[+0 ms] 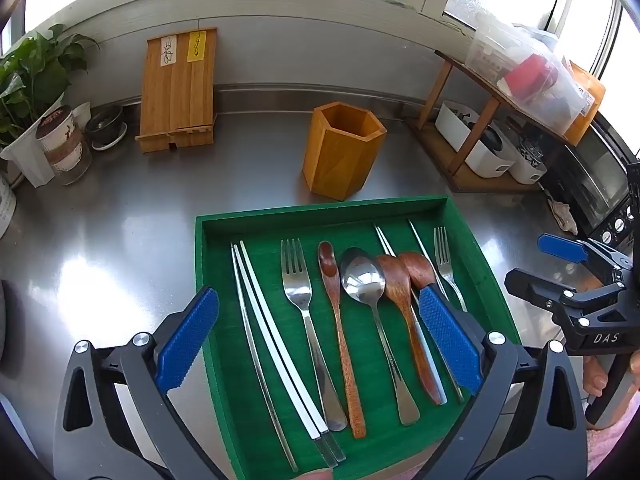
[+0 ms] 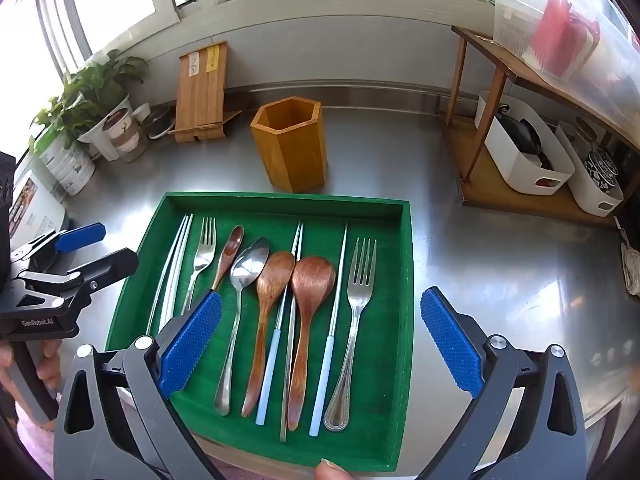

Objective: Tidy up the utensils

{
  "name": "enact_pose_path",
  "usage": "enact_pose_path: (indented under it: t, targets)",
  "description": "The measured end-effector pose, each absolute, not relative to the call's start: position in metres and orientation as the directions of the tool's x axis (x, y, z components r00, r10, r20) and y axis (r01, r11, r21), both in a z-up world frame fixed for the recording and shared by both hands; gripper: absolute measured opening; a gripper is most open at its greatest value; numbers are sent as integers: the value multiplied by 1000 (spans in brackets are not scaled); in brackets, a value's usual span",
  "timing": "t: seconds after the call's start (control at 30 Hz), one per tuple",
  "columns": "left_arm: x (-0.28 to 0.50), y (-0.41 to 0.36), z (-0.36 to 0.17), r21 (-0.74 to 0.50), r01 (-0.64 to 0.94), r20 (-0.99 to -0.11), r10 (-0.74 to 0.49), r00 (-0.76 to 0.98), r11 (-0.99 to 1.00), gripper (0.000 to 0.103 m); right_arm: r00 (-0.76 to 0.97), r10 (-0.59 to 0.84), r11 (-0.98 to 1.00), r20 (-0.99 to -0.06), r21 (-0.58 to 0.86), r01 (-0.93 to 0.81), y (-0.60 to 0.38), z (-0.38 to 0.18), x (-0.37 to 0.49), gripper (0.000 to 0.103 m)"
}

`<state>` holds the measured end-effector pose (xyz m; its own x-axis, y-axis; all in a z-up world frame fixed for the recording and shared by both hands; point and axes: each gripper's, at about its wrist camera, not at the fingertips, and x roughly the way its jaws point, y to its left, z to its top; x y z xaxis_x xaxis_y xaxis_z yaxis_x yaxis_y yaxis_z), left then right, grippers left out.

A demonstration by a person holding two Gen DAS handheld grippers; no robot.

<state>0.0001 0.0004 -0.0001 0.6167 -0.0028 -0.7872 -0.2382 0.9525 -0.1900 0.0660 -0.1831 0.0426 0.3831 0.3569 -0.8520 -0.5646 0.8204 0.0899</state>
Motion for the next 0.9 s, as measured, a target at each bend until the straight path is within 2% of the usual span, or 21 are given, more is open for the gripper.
enact_pose_path:
  t: [0.9]
  targets:
    - [-3,0,3,-168,-240,-787,17,617,956,95,393,351,821,-850,77,-566,-180,45,67,100]
